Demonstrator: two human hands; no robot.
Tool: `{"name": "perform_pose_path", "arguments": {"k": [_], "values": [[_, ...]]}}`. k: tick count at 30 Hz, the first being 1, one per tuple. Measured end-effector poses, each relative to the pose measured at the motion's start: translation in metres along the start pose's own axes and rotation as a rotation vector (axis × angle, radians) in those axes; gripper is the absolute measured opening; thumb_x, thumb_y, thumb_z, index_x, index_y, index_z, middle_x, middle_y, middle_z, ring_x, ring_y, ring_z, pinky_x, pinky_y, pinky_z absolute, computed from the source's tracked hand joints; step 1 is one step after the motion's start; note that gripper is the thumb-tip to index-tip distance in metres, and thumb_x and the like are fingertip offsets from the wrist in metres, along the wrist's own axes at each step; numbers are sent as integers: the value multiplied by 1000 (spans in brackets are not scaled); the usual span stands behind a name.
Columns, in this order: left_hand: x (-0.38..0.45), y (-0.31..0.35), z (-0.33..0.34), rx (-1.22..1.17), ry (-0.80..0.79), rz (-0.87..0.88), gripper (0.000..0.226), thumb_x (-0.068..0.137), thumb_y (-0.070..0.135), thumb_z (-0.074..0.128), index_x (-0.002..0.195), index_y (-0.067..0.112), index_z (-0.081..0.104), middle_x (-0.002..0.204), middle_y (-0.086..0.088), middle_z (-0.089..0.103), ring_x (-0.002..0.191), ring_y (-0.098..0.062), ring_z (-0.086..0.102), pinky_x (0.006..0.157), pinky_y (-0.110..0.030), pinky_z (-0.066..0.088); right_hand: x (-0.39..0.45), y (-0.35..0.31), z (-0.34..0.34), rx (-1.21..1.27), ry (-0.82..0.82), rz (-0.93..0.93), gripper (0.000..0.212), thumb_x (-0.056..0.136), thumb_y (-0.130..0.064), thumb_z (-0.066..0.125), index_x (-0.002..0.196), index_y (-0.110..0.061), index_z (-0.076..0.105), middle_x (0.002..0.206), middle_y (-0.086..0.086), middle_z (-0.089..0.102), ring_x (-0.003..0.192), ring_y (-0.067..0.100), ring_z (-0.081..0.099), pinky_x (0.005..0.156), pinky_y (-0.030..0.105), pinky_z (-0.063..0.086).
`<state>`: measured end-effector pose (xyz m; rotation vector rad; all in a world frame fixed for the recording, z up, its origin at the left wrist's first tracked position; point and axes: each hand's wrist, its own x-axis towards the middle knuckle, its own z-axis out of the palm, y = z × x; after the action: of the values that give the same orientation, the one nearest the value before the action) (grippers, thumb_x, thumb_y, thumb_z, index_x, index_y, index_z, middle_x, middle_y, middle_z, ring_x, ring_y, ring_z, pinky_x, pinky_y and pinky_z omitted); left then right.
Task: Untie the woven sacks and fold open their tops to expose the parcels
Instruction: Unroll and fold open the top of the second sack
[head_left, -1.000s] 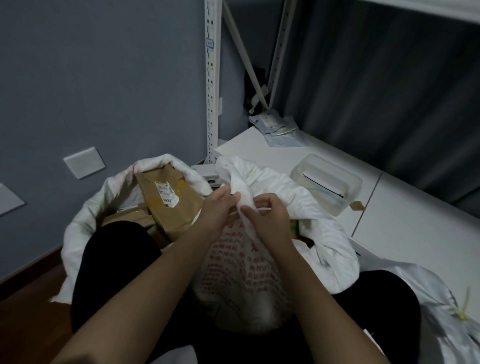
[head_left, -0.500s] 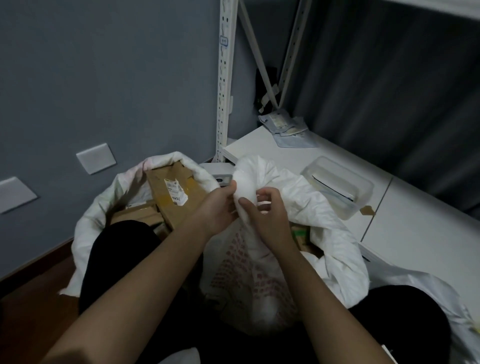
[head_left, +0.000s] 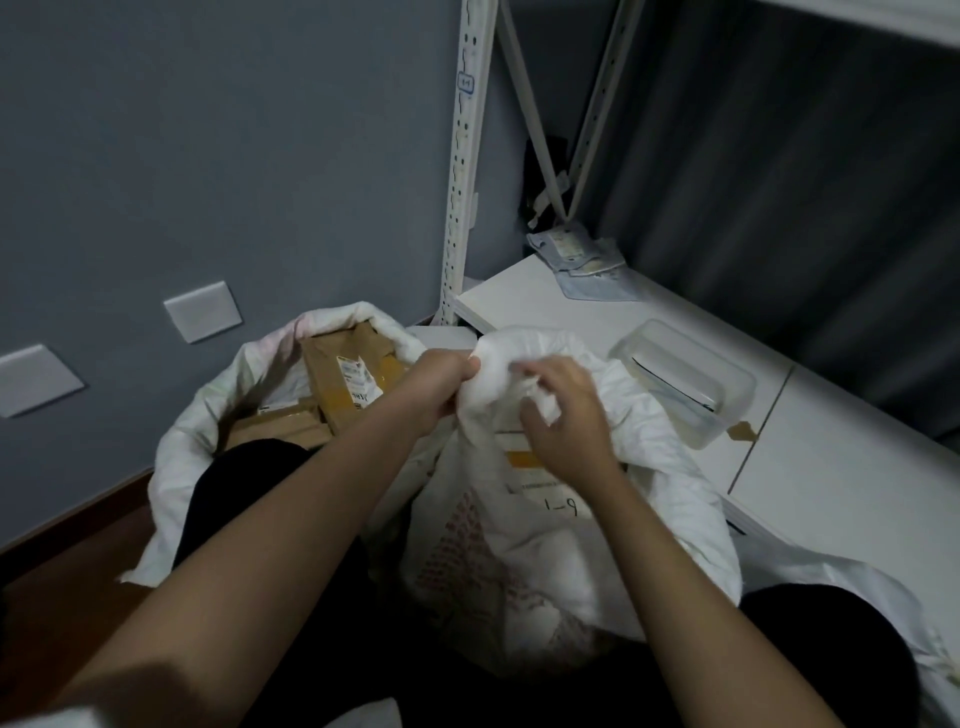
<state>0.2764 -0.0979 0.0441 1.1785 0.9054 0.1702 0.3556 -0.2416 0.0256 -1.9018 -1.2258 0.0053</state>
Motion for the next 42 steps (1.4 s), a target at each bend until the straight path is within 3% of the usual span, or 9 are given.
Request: {"name": "perform_pose_path", "arguments": {"k": [5, 9, 16, 20, 27, 32, 36, 39, 42], "values": [[-8, -7, 0, -39, -134, 6, 34, 97, 10, 40, 128, -3, 49, 125, -21, 54, 103, -24, 50, 87, -33, 41, 53, 7, -17, -368, -536, -93, 51, 74, -8, 59, 122, -25, 55, 133, -2, 51, 137, 19, 27, 117, 35, 6], [-7, -14, -5, 513, -53, 271, 21, 101, 32, 36, 92, 21, 52, 121, -17, 57, 96, -14, 44, 83, -23, 45, 82, -2, -15, -502, -804, 74, 15, 75, -23, 64, 69, -27, 51, 76, -2, 58, 78, 22, 57, 70, 32, 45], [6, -21, -33, 730, -91, 529, 13, 96, 31, 50, 87, 27, 58, 94, 2, 60, 86, -11, 55, 68, -19, 35, 125, -3, -26, -374, -1080, 179, 34, 74, -34, 78, 102, -27, 60, 97, -12, 57, 89, 10, 53, 73, 25, 41], [12, -14, -44, 482, -176, 167, 32, 96, 42, 47, 108, 19, 65, 107, 2, 66, 100, -15, 60, 84, -27, 45, 117, 11, -17, -664, -996, 60, 33, 74, -30, 75, 101, -14, 65, 99, 3, 66, 87, 22, 61, 74, 33, 50], [13, -7, 1, 716, 61, 443, 42, 102, 36, 31, 122, 5, 52, 117, -16, 59, 107, -31, 55, 83, -28, 39, 132, 15, -6, -268, -954, 265, 29, 73, -21, 76, 99, -16, 65, 96, -1, 63, 88, 17, 59, 68, 27, 45], [43, 5, -14, 409, 59, -35, 66, 98, 51, 34, 145, 4, 31, 150, -16, 32, 135, -29, 36, 106, -31, 28, 113, 39, -28, -529, -1017, 144, 46, 71, -32, 80, 111, -25, 59, 100, -8, 59, 92, 16, 58, 81, 30, 49], [39, 0, -6, 1067, 3, 341, 51, 97, 53, 28, 123, 16, 53, 118, -10, 58, 110, -27, 54, 95, -38, 41, 107, 47, -17, -503, -944, 270, 28, 77, -24, 71, 101, -11, 66, 97, 7, 67, 87, 24, 64, 69, 29, 49], [38, -2, 9, 977, -75, 615, 37, 98, 45, 37, 101, 14, 57, 99, -9, 59, 94, -27, 57, 78, -30, 39, 125, 38, -22, -279, -998, 312, 34, 77, -24, 74, 109, -19, 64, 102, -2, 63, 93, 17, 60, 76, 28, 48], [46, 6, -2, 655, -85, 306, 33, 99, 40, 39, 109, 17, 60, 118, -9, 61, 97, -18, 55, 86, -27, 38, 129, 42, -38, -298, -979, 247, 39, 76, -34, 77, 107, -29, 55, 98, -13, 56, 89, 8, 53, 72, 22, 43]]}}
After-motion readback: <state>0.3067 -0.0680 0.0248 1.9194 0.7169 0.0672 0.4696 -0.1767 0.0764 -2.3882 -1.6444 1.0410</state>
